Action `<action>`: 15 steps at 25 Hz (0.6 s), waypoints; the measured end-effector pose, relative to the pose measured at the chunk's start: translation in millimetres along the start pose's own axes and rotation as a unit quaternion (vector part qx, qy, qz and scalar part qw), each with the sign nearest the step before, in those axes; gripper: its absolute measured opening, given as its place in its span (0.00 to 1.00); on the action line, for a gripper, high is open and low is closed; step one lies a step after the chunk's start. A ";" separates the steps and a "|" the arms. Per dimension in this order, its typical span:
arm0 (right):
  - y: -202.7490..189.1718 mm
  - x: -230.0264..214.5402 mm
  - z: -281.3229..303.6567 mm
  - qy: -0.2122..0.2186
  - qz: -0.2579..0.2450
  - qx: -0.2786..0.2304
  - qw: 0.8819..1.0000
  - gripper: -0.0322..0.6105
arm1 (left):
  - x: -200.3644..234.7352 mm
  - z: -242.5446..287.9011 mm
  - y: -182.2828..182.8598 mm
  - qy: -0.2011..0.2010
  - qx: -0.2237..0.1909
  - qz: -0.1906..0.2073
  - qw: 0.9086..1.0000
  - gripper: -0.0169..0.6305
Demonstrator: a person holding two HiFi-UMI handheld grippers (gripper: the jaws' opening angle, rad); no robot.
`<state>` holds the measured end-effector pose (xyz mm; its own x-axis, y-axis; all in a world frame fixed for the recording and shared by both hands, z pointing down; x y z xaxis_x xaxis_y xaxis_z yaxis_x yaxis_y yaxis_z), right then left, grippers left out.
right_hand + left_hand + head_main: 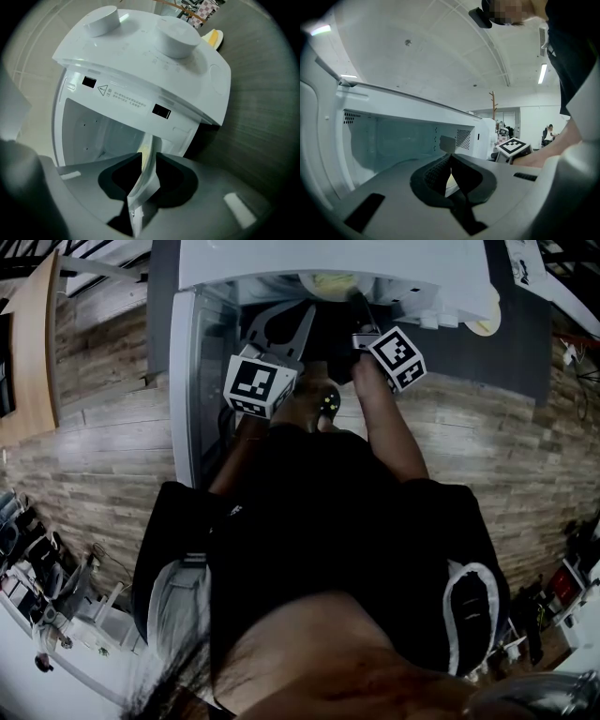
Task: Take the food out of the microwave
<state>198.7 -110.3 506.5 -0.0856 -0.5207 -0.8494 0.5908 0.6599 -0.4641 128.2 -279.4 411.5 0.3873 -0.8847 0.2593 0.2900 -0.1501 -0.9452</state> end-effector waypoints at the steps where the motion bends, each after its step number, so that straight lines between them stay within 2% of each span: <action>1: -0.5 -0.1 0.9 0.003 0.004 0.001 1.000 0.15 | 0.1 0.1 0.1 0.000 0.000 -0.001 1.000 0.04; 5: -4.0 1.3 5.5 0.009 0.017 0.012 1.000 0.15 | 0.8 -2.3 1.2 0.002 -0.002 -0.001 1.000 0.04; 8: -4.8 0.9 9.7 0.011 0.020 0.019 1.000 0.15 | 2.1 -4.0 -3.0 0.007 0.011 0.002 1.000 0.04; 15: 0.1 2.5 13.9 0.021 0.037 0.010 0.999 0.07 | 5.9 -6.1 -4.8 0.015 0.015 -0.001 1.000 0.04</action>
<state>209.6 -119.1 507.8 -0.0741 -0.4473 -0.8913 0.6124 0.6850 -0.3946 123.8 -286.6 416.3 0.3602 -0.8974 0.2549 0.3172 -0.1392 -0.9381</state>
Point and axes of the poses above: the fingertips, and each gripper's own axes: z forward along the fingers, x to its left, y out of its top, the point moved 8 cm from there along -z, backward along the fingers, and after that the axes turned 9 degrees about -z, right-handed, at the moved point
